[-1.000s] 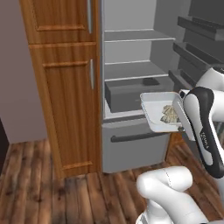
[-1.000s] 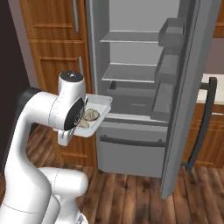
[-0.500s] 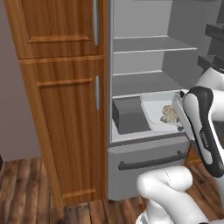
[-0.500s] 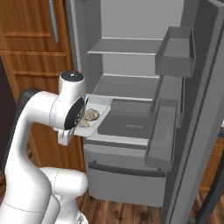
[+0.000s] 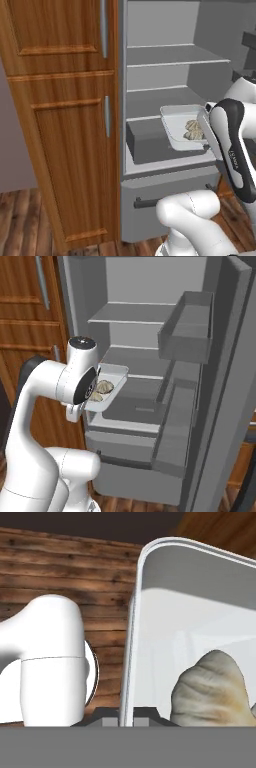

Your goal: Place two dumplings into each of the tupperware containers and then place the containers in the fridge.

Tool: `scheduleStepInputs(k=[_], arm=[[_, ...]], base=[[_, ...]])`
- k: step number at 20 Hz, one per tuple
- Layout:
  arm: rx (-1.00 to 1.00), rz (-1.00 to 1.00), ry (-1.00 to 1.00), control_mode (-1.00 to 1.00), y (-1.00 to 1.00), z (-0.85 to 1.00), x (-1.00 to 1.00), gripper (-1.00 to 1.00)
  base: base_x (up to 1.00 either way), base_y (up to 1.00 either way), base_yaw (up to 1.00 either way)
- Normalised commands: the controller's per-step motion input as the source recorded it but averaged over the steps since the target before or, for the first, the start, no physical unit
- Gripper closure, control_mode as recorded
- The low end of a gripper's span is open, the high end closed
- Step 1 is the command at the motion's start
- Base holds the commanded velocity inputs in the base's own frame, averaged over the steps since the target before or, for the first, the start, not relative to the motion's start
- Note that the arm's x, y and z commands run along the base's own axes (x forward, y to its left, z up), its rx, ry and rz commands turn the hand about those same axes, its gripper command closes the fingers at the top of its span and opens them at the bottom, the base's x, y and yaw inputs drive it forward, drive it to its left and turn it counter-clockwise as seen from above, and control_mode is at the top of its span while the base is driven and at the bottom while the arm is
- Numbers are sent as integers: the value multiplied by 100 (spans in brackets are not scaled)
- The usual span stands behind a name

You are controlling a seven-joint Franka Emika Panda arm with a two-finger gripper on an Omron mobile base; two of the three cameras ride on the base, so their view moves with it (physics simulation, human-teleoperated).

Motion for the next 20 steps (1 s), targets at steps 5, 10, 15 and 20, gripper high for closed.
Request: scheduleStepInputs(k=[5, 10, 15, 20], arm=[[0, 0, 0, 100, 0, 0, 0, 100], [0, 0, 0, 100, 0, 0, 0, 100], [0, 0, 0, 100, 0, 0, 0, 100], [0, 0, 0, 100, 0, 0, 0, 100]], base=[[56, -18, 4], [60, -15, 6], [61, -15, 7], [43, -16, 8]])
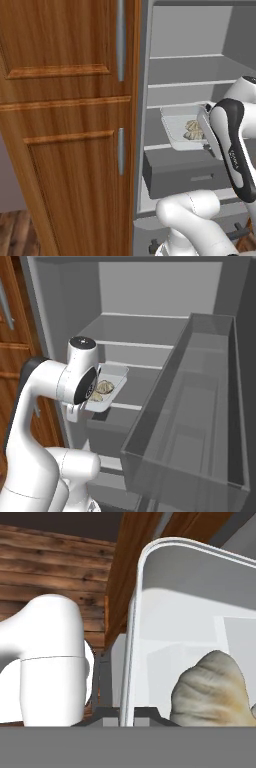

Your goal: Place two dumplings into each of the tupperware containers and then place the containers in the fridge.

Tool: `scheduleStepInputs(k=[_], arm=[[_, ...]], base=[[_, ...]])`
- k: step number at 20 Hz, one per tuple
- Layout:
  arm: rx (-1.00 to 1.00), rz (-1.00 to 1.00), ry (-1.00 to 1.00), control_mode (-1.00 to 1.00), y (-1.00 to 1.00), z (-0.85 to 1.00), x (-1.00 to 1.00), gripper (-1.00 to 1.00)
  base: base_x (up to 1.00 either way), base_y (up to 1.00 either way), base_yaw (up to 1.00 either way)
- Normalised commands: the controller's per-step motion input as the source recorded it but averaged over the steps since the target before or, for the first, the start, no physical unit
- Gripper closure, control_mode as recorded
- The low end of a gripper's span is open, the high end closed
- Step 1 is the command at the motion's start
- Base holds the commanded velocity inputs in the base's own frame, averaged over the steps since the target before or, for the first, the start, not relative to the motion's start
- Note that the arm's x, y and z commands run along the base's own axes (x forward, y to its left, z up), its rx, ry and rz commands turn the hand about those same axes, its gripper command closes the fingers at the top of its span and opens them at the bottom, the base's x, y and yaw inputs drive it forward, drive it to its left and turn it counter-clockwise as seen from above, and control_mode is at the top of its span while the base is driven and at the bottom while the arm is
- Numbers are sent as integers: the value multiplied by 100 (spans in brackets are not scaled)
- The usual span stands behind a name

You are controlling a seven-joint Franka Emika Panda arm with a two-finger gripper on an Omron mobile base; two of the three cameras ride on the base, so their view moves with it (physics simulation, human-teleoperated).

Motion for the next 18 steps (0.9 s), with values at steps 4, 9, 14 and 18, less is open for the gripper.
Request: scheduleStepInputs(k=[4, 9, 14, 18], arm=[[0, 0, 0, 100, 0, 0, 0, 100], [0, 0, 0, 100, 0, 0, 0, 100], [0, 0, 0, 100, 0, 0, 0, 100], [0, 0, 0, 100, 0, 0, 0, 100]], base=[[38, -18, 8], [20, -19, 7], [17, -13, 1], [1, 0, 0]])
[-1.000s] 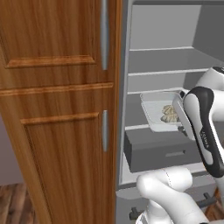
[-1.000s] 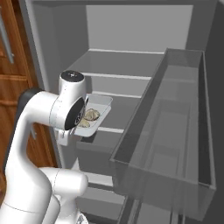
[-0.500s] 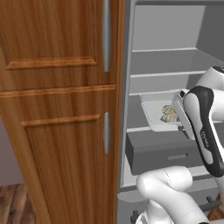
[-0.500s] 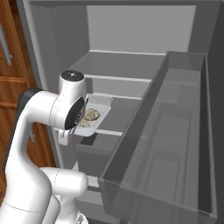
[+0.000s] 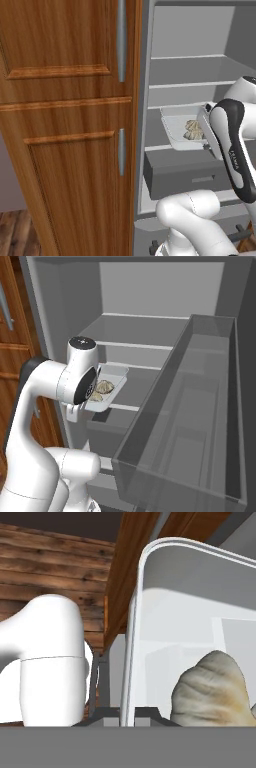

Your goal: Place two dumplings into each of the tupperware containers and then place the containers in the fridge.

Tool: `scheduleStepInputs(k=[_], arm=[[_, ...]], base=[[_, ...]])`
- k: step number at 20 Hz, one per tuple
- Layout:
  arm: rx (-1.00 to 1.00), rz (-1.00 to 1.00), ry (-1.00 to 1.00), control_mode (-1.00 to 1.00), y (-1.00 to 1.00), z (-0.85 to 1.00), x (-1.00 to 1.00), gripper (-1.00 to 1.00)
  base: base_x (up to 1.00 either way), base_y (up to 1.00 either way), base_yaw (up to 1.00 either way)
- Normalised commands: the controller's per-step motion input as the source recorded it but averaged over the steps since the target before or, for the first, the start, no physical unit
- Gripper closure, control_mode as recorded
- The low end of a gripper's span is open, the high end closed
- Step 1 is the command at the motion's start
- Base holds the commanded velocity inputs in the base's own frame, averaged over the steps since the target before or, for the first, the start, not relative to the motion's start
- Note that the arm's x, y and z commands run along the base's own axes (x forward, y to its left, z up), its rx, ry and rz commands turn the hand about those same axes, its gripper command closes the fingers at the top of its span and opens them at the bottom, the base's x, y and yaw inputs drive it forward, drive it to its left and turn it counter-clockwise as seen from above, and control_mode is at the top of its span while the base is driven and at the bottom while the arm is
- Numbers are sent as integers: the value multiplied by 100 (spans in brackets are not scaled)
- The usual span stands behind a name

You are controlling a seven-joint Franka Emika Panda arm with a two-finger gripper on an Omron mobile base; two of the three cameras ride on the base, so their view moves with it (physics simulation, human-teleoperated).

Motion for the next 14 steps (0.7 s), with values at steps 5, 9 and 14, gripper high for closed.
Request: scheduleStepInputs(k=[5, 9, 14], arm=[[0, 0, 0, -100, 0, 0, 0, 100], [0, 0, -17, -100, -15, 11, -31, 100], [0, 0, -37, -100, -4, 18, -46, 100]], base=[[0, 0, 0], [0, 0, 0], [0, 0, 0]])
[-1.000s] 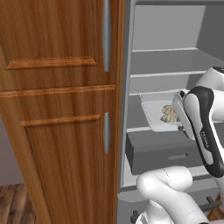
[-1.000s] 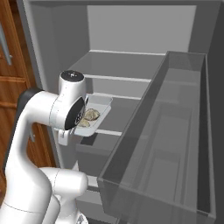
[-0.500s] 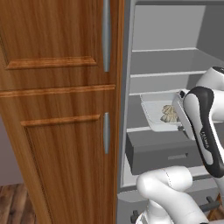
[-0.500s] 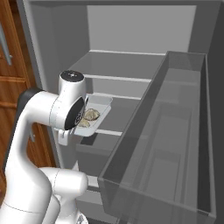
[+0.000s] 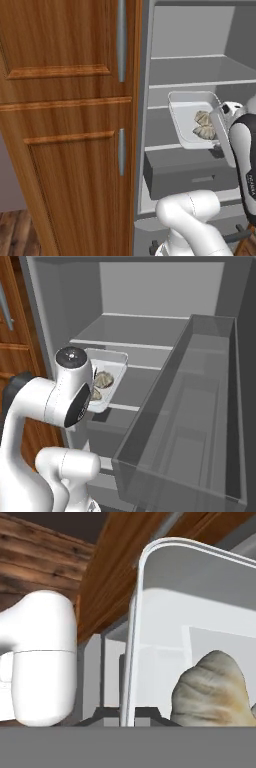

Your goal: Place two dumplings into each of the tupperware containers and then place the containers in the fridge.

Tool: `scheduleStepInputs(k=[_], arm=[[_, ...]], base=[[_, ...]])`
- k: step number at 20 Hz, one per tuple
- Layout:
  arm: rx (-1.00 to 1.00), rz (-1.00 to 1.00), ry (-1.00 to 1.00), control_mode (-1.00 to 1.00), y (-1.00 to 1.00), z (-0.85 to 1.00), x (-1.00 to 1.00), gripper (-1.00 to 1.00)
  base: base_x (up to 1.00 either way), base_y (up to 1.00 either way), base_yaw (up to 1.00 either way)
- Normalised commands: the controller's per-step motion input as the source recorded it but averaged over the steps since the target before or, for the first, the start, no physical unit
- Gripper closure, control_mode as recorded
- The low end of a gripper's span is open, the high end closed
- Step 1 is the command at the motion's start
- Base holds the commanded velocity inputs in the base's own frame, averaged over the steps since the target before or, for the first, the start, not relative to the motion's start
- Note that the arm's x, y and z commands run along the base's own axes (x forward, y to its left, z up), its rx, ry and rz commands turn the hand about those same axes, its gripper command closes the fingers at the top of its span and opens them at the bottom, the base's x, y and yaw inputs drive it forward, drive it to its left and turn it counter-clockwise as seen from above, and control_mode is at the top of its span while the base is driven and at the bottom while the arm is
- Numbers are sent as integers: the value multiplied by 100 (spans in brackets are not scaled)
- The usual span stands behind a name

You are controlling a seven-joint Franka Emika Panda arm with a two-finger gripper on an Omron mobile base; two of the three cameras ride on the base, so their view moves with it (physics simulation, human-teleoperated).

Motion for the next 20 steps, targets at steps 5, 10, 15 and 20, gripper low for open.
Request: scheduleStepInputs(k=[5, 10, 15, 20], arm=[[0, 0, -30, -100, 0, 24, 1, 100], [0, 0, -3, -100, -1, 72, 37, 100], [0, 0, 6, -100, -14, 65, 72, 100], [6, 3, 5, -100, -21, 21, 98, 100]], base=[[0, 0, 0], [0, 0, 0], [0, 0, 0], [0, 0, 0]])
